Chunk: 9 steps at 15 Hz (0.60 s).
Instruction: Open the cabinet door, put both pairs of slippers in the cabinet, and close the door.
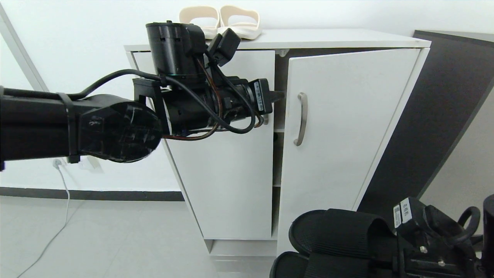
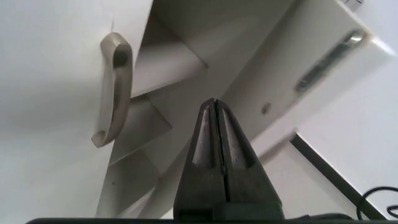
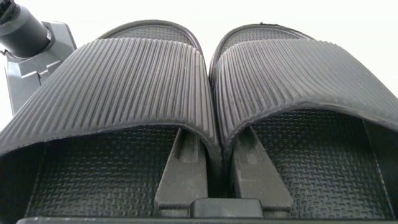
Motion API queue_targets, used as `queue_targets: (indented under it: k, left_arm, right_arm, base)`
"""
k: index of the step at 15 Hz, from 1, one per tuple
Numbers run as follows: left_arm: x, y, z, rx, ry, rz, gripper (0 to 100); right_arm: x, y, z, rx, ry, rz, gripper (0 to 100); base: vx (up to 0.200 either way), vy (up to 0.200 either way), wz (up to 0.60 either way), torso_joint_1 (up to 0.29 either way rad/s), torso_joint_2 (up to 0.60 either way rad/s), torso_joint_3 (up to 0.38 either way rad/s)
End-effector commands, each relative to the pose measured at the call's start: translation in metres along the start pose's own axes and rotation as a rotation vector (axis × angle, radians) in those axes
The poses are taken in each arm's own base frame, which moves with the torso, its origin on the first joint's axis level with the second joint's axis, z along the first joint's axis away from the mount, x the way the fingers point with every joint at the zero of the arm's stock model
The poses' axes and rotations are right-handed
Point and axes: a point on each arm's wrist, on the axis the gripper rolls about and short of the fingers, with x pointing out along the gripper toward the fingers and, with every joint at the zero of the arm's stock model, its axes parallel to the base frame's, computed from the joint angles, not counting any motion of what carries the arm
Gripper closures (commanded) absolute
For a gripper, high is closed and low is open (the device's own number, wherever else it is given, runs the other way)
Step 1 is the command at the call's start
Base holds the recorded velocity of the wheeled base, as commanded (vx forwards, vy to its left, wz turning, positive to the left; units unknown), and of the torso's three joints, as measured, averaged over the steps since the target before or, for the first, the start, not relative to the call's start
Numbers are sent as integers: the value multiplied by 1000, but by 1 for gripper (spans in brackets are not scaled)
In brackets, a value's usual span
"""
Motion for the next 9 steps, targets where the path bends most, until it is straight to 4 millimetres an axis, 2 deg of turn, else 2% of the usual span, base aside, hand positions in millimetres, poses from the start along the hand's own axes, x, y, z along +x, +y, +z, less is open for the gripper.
queue_targets:
  k: [1,3,6,9]
  left_arm:
    - [10,4,-7,-8,17,2,100]
    - [11,3,-7,-15,15,-2,100]
    - [10,-2,-8,-16,19,-14,100]
    - [8,-35,-10,-15,27,-99,100]
  right_arm:
    - [1,0,-1,0,3,2,100]
    - [1,0,-1,0,5,4,100]
    - [2,1,-1,-1,8,8,100]
    - [1,3,-2,-4,9,20,100]
  base:
    - [0,0,0,0,0,0]
    - [0,0,0,0,0,0]
    - [-200,0,0,2,4,7]
    - [-200,0,0,2,2,2]
